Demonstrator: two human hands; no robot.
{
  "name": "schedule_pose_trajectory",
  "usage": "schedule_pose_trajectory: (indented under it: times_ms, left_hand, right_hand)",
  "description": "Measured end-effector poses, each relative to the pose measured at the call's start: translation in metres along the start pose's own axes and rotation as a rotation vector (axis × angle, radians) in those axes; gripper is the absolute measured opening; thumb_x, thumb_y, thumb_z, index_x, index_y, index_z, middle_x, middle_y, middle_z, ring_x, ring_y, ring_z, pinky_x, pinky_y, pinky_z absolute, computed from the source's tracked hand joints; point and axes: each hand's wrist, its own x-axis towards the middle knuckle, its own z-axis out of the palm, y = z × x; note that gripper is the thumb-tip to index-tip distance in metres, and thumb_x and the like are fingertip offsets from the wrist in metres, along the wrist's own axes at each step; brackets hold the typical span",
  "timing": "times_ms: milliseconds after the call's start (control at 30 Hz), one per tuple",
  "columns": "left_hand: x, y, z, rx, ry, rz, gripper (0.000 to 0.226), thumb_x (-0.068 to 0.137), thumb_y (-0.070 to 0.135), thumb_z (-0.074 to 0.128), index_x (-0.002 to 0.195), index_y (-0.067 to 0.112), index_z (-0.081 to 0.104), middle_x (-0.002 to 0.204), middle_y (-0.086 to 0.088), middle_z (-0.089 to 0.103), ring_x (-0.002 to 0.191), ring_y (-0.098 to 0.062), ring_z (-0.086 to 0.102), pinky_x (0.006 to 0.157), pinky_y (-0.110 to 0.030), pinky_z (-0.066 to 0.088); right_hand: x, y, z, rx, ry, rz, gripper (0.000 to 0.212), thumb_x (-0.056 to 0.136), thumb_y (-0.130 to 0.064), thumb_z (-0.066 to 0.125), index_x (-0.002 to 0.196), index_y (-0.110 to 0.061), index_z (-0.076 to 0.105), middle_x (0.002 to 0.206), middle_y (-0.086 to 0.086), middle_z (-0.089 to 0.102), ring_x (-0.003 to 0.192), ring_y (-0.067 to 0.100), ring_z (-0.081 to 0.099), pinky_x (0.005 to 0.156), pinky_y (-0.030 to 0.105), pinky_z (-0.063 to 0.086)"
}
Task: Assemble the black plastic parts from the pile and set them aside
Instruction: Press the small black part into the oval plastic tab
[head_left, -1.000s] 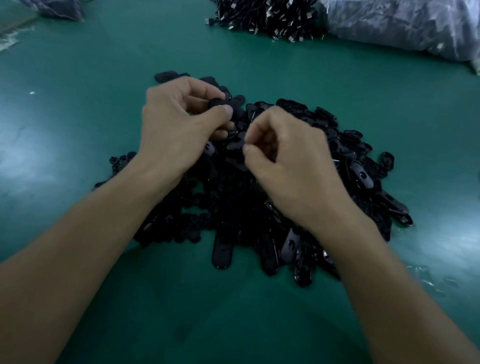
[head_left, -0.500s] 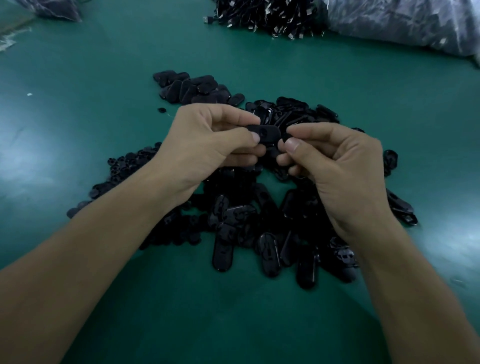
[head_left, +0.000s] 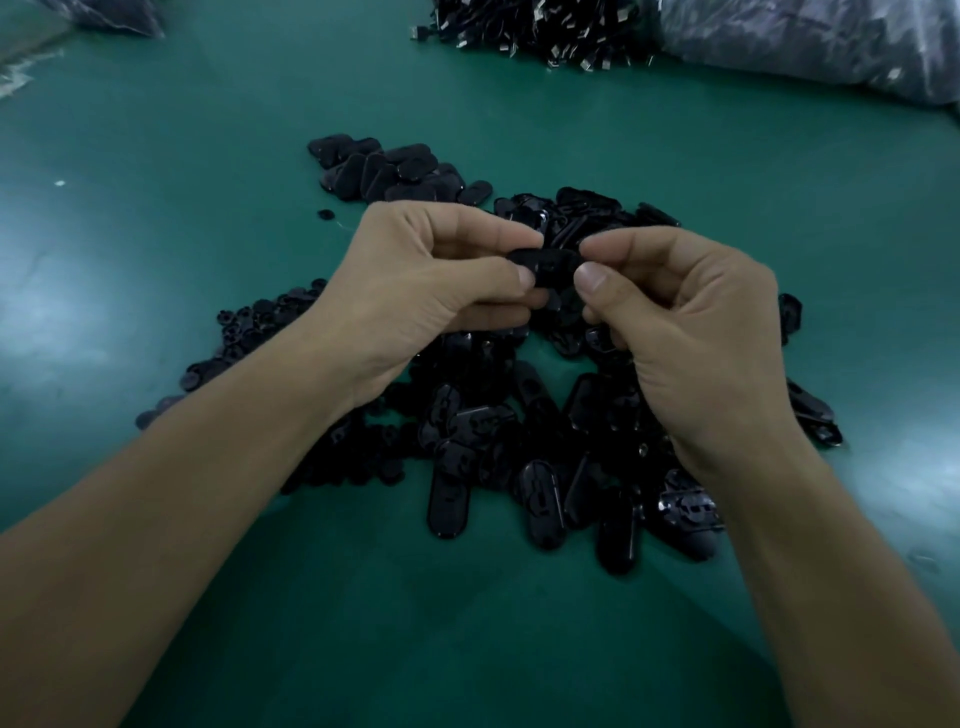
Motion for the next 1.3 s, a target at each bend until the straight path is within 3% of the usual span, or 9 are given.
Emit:
schedule_pose_trajectory:
  times_ms: [267,467,700,1067,1300]
  left_hand:
    - [0.0011,0.0026,-0.0005,-0.108,-0.040,-0.029,0.025,0.064,0.007,0.076,0.089,0.008,0.074,0.078,-0.012,0.075,0.070,-0.019,0.075,0.062,-0.023,0.059]
    - [0.0001,-0.0014,0.0011,-0.018,-0.056,0.003,0.020,0.079,-0.007,0.073,0.089,0.011,0.077,0.080,-0.012,0.076,0.076,-0.023,0.076,0.065,-0.024,0.060]
    - [-0.0008,-0.0033,0.0025,0.067,-0.066,0.045,0.022,0.081,-0.006,0.074,0.092,0.012,0.078,0.081,-0.012,0.077,0.080,-0.025,0.077,0.071,-0.030,0.061]
    - [-0.0021,-0.0027,0.0044,0.232,-0.075,0.136,0.024,0.081,-0.009,0.074,0.090,0.013,0.076,0.077,-0.008,0.076,0.073,-0.021,0.074,0.073,-0.031,0.062]
    - [-0.0028,-0.0048,0.0050,0.403,-0.069,0.211,0.026,0.080,-0.007,0.077,0.091,0.016,0.075,0.083,-0.008,0.078,0.077,-0.026,0.075,0.078,-0.037,0.063]
  right_hand:
    - [0.0010,-0.0028,-0.0021,0.038,0.008,0.020,0.019,0.091,-0.005,0.071,0.093,-0.021,0.061,0.072,-0.010,0.069,0.064,0.001,0.063,0.062,0.011,0.046]
    - [0.0004,-0.0025,-0.0020,-0.190,-0.004,-0.061,0.024,0.091,-0.009,0.071,0.087,-0.031,0.065,0.079,-0.013,0.069,0.073,-0.001,0.065,0.070,0.012,0.049]
    - [-0.0015,-0.0046,0.0014,-0.320,-0.038,-0.107,0.030,0.091,-0.011,0.071,0.086,-0.039,0.060,0.081,-0.017,0.068,0.080,-0.001,0.066,0.071,0.012,0.050]
    - [-0.0052,-0.0070,-0.0003,-0.375,-0.048,-0.035,0.033,0.091,-0.017,0.071,0.089,-0.038,0.047,0.083,-0.009,0.067,0.079,0.013,0.066,0.072,0.039,0.058]
    - [-0.0070,-0.0058,0.0060,-0.452,0.057,-0.038,0.037,0.085,-0.015,0.077,0.075,-0.034,0.048,0.079,-0.006,0.069,0.076,0.011,0.067,0.067,0.029,0.056]
